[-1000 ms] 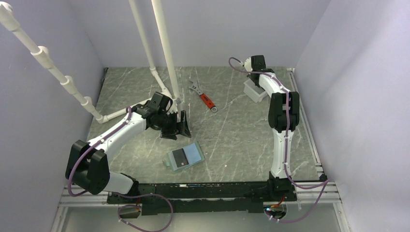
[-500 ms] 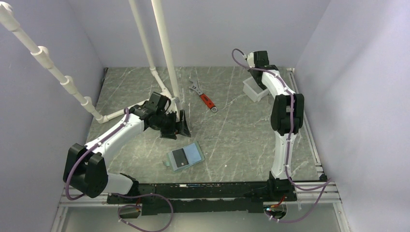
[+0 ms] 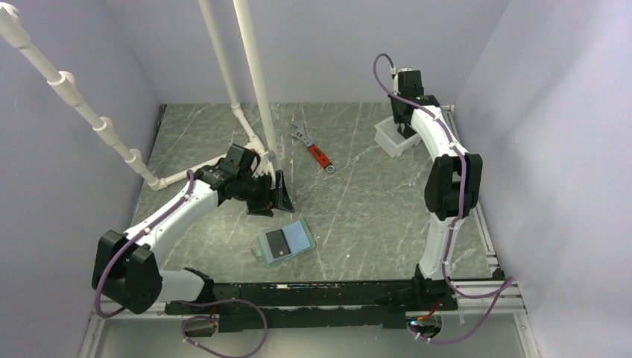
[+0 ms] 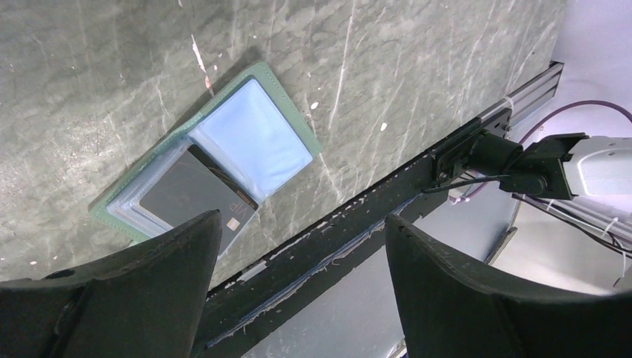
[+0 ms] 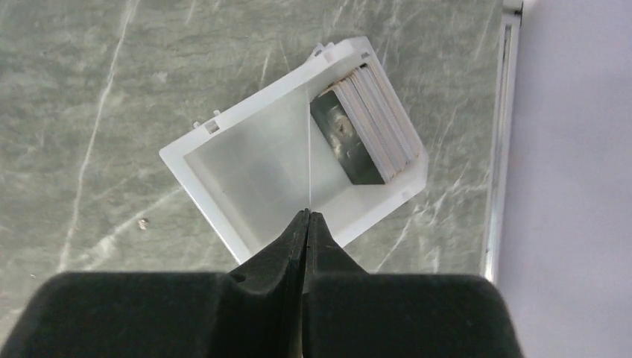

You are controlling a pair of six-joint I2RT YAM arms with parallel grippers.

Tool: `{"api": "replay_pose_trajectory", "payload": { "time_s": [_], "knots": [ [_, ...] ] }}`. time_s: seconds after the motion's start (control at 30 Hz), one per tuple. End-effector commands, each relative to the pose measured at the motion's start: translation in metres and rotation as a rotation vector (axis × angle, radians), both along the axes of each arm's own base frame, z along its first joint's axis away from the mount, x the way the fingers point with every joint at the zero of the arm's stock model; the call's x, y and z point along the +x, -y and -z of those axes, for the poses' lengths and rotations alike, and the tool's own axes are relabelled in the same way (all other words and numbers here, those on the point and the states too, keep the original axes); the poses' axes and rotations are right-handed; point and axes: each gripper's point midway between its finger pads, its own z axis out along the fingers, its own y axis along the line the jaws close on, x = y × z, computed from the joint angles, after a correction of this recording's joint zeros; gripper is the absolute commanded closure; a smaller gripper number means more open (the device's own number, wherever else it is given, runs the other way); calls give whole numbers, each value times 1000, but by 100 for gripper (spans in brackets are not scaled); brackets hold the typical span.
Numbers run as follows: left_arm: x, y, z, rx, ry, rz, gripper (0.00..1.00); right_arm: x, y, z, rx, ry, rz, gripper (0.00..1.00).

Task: Put the credit cards into the card holder
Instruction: Pick up the credit card from the storage box.

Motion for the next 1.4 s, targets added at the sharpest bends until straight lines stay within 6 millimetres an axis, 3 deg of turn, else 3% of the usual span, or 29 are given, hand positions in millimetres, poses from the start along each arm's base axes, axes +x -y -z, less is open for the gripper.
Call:
{"api": "replay_pose_trajectory", "payload": {
  "time_s": [0.0, 0.3, 0.57, 0.8, 0.93, 1.07, 1.23, 1.37],
  "knots": [
    [-4, 3, -21, -61, 42, -6, 14, -17, 7, -22, 196, 73, 288, 100],
    [-8, 1, -44, -111, 92, -44, 13, -64, -27, -26, 674, 135, 533, 100],
    [-10, 4, -67, -187, 118, -98, 13, -108, -66, -45, 1028, 139, 470, 100],
    [-6, 18, -92, -332, 141, -122, 12, -165, -126, -66, 1253, 28, 106, 100],
    [0, 26, -102, -398, 171, -108, 11, -215, -173, -76, 1325, -67, -210, 100],
    [3, 35, -104, -507, 193, -84, 11, -268, -223, -82, 1278, -134, -484, 100],
    [3, 31, -101, -579, 243, -114, 11, -315, -257, -90, 1322, -174, -676, 100],
    [-10, 27, -113, -689, 315, -115, 11, -337, -277, -87, 1362, -234, -755, 100]
  ]
}}
